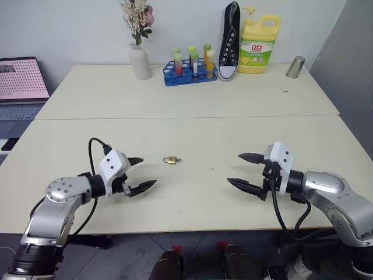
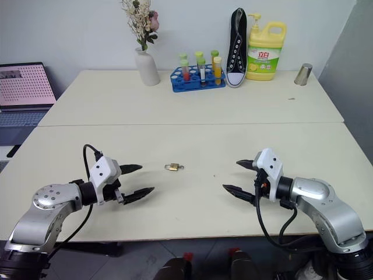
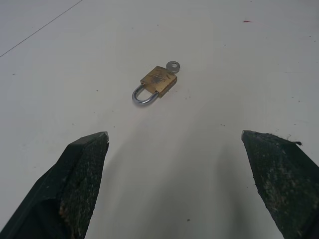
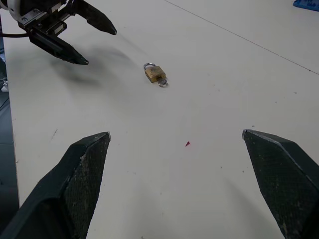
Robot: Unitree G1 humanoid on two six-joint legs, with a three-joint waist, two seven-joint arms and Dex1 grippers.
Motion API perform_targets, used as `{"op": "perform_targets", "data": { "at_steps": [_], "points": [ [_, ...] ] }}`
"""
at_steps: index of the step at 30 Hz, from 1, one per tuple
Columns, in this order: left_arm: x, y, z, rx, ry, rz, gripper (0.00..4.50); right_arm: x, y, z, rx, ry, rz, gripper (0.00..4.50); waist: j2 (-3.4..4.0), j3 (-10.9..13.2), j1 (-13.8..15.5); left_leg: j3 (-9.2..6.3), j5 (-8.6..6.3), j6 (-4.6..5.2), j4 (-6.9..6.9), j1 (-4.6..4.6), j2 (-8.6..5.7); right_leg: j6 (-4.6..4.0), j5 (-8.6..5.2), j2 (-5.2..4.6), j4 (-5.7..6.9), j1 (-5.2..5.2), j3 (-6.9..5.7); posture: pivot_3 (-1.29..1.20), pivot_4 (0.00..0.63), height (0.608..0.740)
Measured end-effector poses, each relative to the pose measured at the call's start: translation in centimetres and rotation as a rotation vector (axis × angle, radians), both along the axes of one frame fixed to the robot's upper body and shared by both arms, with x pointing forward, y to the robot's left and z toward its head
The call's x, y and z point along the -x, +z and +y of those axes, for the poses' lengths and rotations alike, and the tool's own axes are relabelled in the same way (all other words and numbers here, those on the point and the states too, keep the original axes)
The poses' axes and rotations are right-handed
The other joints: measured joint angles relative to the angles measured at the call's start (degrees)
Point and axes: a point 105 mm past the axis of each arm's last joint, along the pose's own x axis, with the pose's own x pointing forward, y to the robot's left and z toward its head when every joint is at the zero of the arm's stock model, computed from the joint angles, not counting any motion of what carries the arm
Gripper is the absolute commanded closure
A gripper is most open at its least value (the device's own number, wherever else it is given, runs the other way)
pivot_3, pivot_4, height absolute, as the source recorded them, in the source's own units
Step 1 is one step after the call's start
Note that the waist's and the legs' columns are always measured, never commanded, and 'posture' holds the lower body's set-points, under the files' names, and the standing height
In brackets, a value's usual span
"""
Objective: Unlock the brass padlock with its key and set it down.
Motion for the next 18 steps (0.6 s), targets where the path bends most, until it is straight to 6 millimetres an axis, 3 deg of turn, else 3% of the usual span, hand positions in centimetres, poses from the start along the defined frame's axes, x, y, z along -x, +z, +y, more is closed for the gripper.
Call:
{"op": "perform_targets", "data": {
  "at_steps": [11,18],
  "points": [
    [0.1,-0.1,0.0,-0.029,-0.023,0.01,0.0,0.1,-0.3,0.1,0.015,0.016,0.007,0.05,0.0,0.0,0.0,0.0,0.0,0.0,0.0,0.0,-0.01,0.0,0.0,0.0,0.0,0.0,0.0,0.0,0.15,0.74],
    [-1.3,2.1,-0.1,-0.001,-0.086,-0.063,0.0,0.1,-0.3,0.3,0.002,0.012,0.009,0.05,-0.01,0.0,0.0,0.02,0.0,0.0,0.0,-0.01,-0.04,0.0,0.0,0.0,0.0,-0.02,-0.01,0.0,0.15,0.74]
  ]
}}
